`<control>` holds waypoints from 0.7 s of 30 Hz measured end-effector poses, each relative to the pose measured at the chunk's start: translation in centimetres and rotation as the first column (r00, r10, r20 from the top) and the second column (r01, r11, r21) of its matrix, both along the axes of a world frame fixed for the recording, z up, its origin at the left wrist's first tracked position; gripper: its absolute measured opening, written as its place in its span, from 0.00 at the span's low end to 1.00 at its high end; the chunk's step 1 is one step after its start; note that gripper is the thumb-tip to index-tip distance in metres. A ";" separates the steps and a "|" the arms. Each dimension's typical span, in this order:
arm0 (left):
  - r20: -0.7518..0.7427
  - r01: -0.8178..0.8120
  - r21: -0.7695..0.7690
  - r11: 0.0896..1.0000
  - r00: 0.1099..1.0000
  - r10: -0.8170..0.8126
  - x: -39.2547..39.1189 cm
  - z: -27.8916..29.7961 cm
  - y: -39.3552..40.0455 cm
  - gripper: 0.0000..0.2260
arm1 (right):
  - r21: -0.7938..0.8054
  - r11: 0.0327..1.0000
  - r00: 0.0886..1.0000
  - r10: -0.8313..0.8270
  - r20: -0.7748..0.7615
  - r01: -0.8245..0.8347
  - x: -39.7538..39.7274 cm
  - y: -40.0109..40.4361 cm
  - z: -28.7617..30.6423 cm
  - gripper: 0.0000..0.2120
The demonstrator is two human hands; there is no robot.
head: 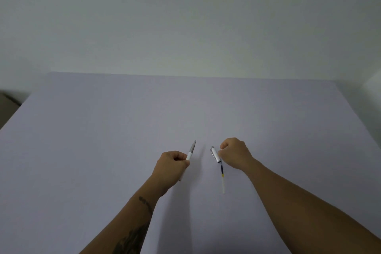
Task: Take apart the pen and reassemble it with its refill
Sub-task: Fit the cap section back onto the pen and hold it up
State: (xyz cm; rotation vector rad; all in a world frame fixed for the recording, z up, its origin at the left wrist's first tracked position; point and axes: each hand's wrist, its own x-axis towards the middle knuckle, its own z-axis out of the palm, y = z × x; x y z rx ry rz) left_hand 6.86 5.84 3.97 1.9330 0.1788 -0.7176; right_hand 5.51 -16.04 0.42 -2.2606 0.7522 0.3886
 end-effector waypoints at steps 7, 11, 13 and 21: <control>-0.009 -0.003 0.067 0.998 1.000 0.004 -0.6 -1.2 0.0 0.04 | -0.185 0.958 0.975 0.220 -0.021 -0.220 1.6 1.9 -1.8 0.10; -0.006 -0.019 0.081 0.997 1.000 0.019 -0.8 -1.2 0.2 0.05 | -0.222 0.927 0.952 0.305 -0.026 -0.303 1.8 2.2 -2.2 0.11; -0.013 -0.022 0.068 0.997 1.000 0.023 -0.8 -1.0 0.2 0.05 | -0.198 0.933 0.954 0.297 -0.052 -0.301 1.9 2.1 -1.9 0.12; -0.002 -0.018 -0.043 0.999 1.000 0.018 -0.8 0.8 0.4 0.05 | 0.592 0.790 0.973 -0.228 0.041 0.160 3.6 1.5 3.5 0.05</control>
